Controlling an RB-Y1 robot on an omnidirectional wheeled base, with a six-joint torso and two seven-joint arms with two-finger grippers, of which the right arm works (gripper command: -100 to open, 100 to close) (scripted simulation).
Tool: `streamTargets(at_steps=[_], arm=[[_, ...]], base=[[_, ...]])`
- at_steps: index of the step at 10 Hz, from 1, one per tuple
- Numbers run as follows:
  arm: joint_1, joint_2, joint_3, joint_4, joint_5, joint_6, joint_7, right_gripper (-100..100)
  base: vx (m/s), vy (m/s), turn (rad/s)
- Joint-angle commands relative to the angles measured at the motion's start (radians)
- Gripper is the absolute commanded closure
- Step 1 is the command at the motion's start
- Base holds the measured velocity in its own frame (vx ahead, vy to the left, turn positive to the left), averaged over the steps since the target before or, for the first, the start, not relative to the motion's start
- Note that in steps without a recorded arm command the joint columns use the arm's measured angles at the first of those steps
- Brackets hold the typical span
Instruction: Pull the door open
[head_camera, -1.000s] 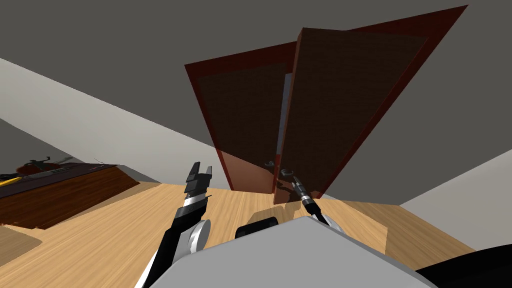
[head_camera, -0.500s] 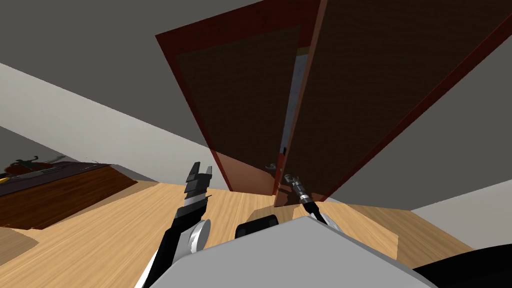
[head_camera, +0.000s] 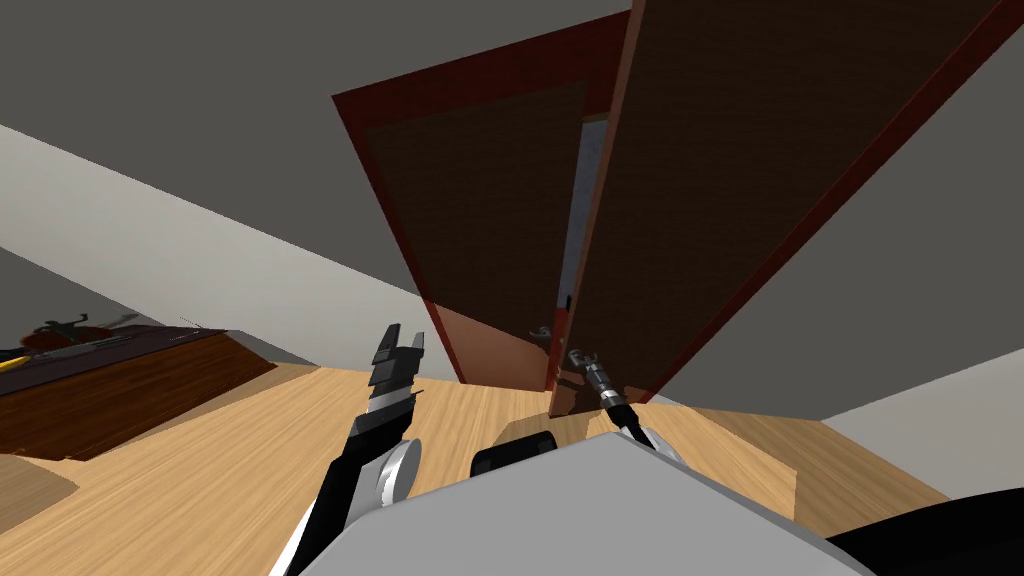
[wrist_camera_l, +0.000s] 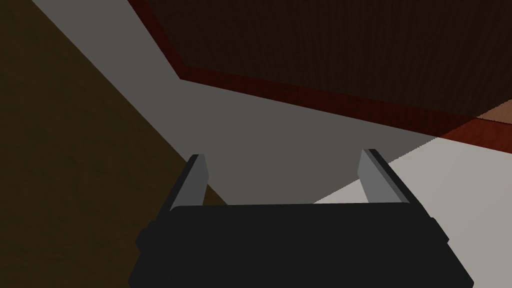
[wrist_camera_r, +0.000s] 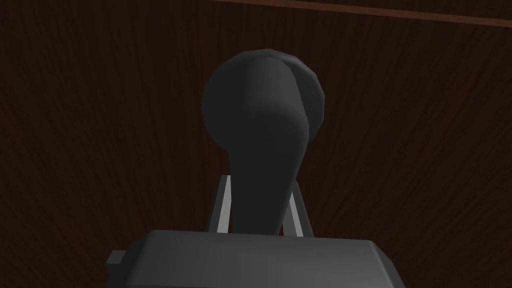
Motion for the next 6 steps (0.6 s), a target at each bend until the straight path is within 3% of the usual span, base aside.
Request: streamTargets(at_steps=[1,4,6], arm=[[0.020,-0.014,0.009,0.003,0.014,-0.032,-0.023,100],[0.056,-0.041,0.027,0.007,0.039,-0.091,-0.066,100],[0.076,-0.055,0.036,0.009,0.052,-0.122,-0.089,100]], base=[[-0.158,-0.057,0.200],[-0.213,-0.088,0.240],[-0.202,-0.068,0.133]])
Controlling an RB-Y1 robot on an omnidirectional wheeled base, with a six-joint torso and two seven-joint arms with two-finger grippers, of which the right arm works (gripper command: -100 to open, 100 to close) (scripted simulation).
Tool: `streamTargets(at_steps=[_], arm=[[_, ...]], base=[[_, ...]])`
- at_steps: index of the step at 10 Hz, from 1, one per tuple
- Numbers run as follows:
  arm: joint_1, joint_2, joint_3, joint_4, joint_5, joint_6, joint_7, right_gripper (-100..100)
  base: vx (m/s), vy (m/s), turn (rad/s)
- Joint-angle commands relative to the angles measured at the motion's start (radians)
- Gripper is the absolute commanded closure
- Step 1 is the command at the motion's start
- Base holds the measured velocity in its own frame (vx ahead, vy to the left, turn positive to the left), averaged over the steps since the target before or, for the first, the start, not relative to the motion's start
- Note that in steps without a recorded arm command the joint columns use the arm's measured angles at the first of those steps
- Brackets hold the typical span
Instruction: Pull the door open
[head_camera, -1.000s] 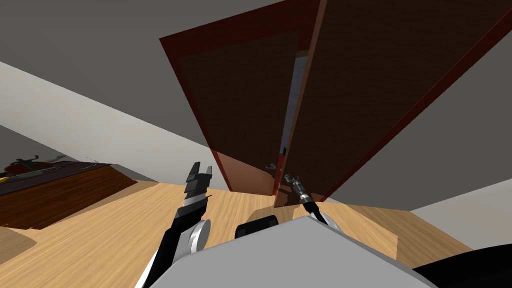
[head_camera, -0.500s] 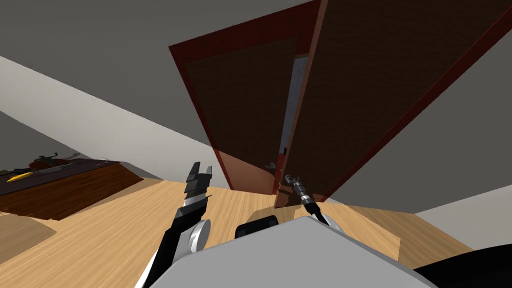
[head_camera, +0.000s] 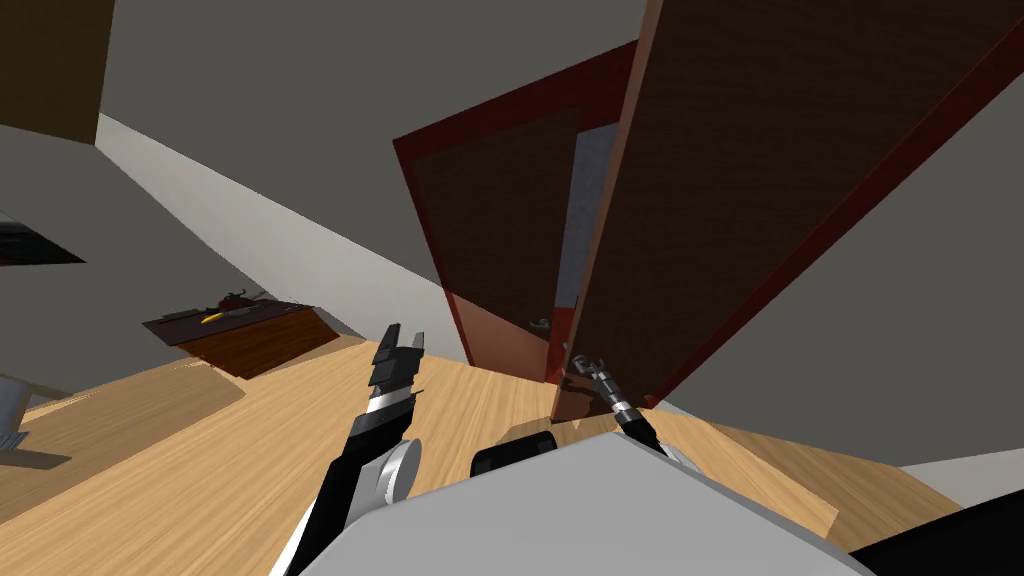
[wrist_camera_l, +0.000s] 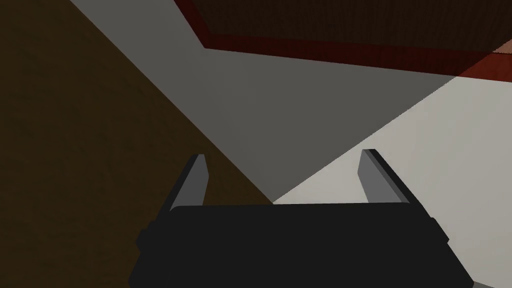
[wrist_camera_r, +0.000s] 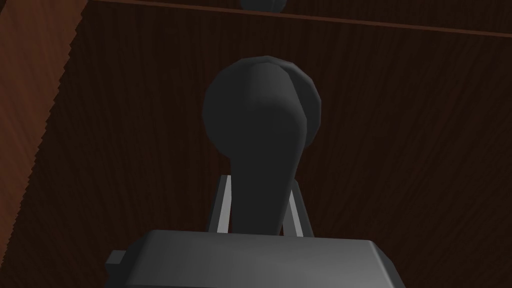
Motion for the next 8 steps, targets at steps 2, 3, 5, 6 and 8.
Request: streamTargets(at_steps=[2,3,5,6,8], arm=[[0.022,-0.021,0.013,0.014,0.019,-0.053,-0.033,100],[0.034,-0.030,0.019,0.015,0.027,-0.072,-0.047,100],[0.039,-0.033,0.014,0.029,0.031,-0.088,-0.048,100],[0.042,-0.035,0.014,0.032,0.033,-0.096,-0.050,100],[0.053,-0.042,0.014,0.040,0.041,-0.122,-0.058,100]], base=[[-0.171,-0.066,0.167],[-0.202,-0.061,0.208],[-0.115,-0.033,0.128],[-0.200,-0.059,0.154],[-0.171,-0.050,0.104]])
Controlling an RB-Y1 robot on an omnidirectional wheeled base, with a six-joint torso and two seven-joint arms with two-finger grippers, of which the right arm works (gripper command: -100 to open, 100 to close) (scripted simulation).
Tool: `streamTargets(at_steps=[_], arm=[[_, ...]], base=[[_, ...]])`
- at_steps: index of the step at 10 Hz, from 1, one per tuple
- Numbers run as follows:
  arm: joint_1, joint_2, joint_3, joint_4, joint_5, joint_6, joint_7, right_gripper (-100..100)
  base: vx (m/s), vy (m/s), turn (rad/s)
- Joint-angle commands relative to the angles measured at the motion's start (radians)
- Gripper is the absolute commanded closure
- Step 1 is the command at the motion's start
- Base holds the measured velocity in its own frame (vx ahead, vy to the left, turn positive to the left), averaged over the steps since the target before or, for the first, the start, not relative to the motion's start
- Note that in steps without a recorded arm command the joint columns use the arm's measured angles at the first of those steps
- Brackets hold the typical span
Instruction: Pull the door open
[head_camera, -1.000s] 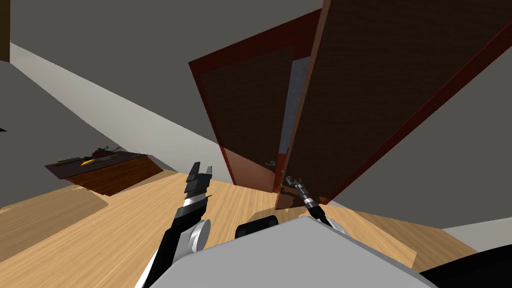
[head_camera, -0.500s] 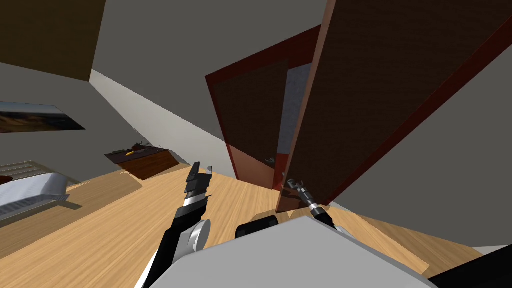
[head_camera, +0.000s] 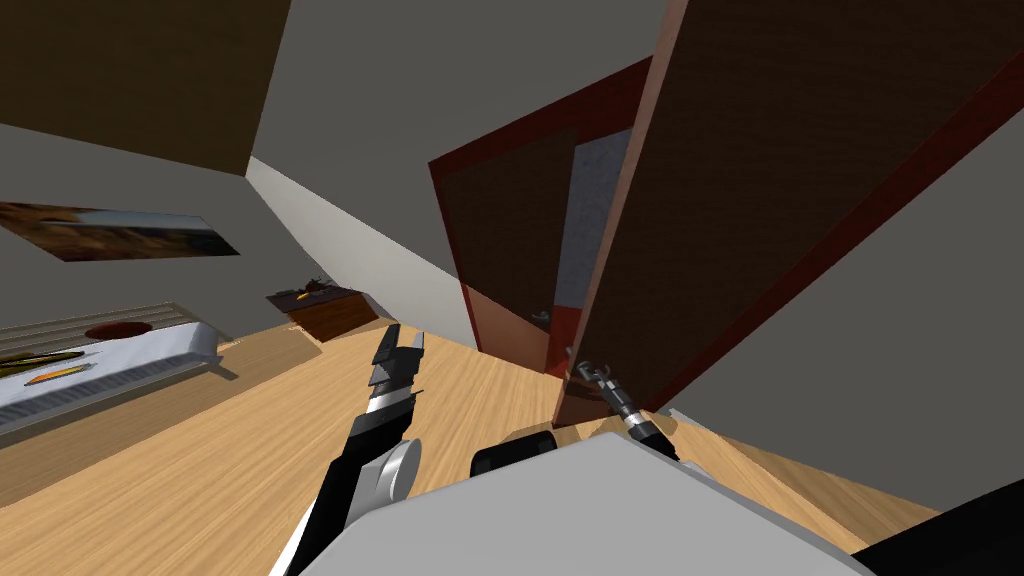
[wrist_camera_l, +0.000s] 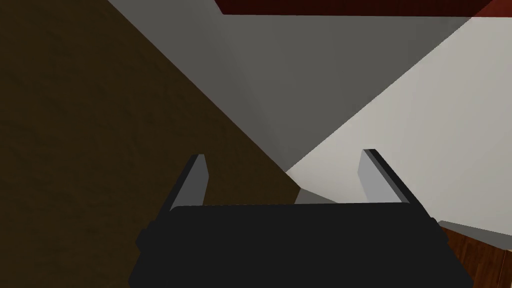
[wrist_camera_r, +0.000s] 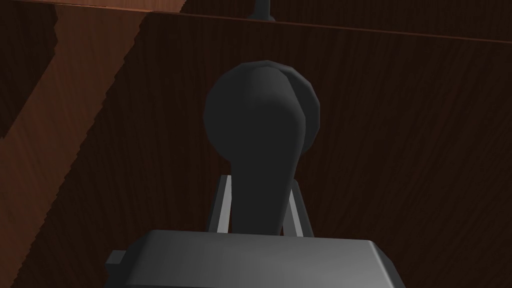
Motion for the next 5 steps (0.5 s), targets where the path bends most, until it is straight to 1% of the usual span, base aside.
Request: streamTargets(at_steps=[1,2,3,4,5], arm=[[0.013,-0.005,0.001,0.012,0.008,-0.031,-0.007,100],[0.017,-0.007,0.001,0.015,0.011,-0.040,-0.010,100],[0.025,-0.011,0.000,0.021,0.016,-0.058,-0.016,100],[0.029,-0.013,0.000,0.024,0.019,-0.067,-0.018,100],[0.038,-0.019,0.000,0.032,0.025,-0.089,-0.025,100]], base=[[-0.160,-0.040,0.138],[-0.144,-0.044,0.112],[-0.167,-0.059,0.134],[-0.166,-0.042,0.119],[-0.189,-0.036,0.150]])
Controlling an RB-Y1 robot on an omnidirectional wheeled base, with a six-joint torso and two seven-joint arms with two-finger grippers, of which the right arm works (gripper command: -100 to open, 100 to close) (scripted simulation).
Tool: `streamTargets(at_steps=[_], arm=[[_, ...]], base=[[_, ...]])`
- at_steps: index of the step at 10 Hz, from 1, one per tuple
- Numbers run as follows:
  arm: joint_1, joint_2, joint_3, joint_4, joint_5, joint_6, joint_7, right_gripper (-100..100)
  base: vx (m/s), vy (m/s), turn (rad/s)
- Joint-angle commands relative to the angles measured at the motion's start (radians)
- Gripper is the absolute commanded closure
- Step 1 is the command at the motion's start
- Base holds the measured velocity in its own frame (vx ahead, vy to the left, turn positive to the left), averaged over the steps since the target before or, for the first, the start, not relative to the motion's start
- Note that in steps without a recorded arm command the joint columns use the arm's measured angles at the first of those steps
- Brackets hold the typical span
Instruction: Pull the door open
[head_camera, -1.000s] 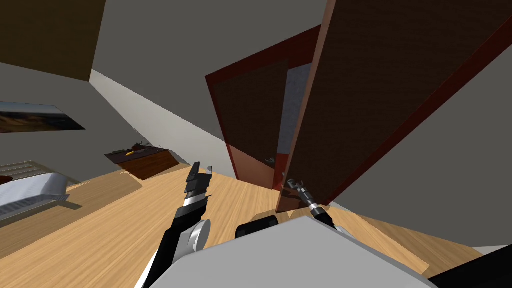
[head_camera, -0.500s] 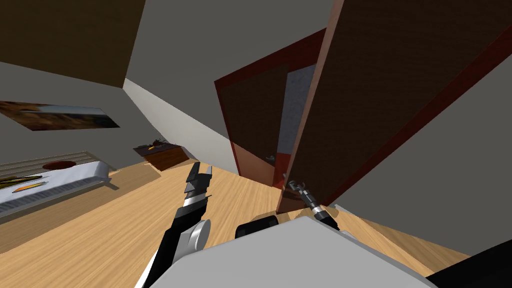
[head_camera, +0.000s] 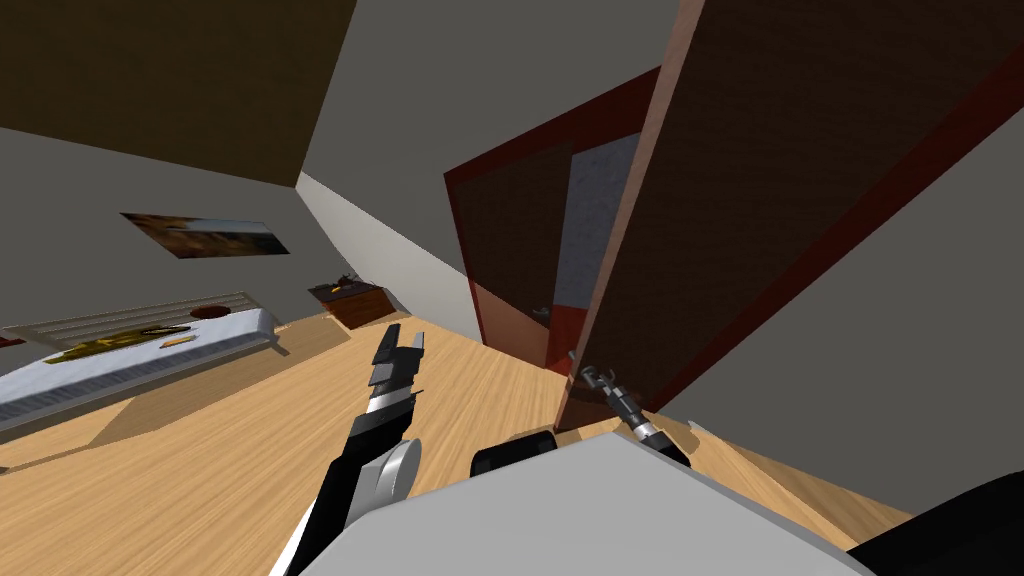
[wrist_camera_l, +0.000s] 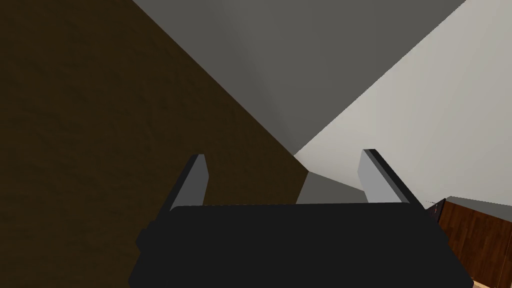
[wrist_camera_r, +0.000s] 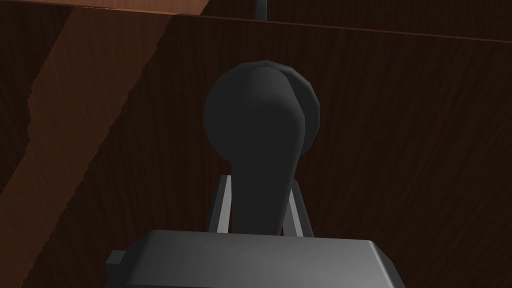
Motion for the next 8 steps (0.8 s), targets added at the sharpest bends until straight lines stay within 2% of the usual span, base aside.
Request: streamTargets(at_steps=[1,2,3,4,8], arm=[[0.016,-0.002,0.002,0.003,0.010,-0.028,-0.009,100],[0.012,-0.002,0.000,-0.004,0.005,-0.014,-0.006,100],[-0.002,0.000,0.026,-0.005,-0.017,0.007,0.007,100],[-0.005,0.000,0.031,-0.005,-0.022,0.012,0.010,100],[-0.047,0.002,0.091,-0.010,-0.080,0.068,0.045,100]], base=[[-0.217,-0.074,0.138],[-0.096,-0.038,0.024],[-0.153,-0.035,0.119],[-0.227,-0.035,0.144],[-0.227,-0.055,0.115]])
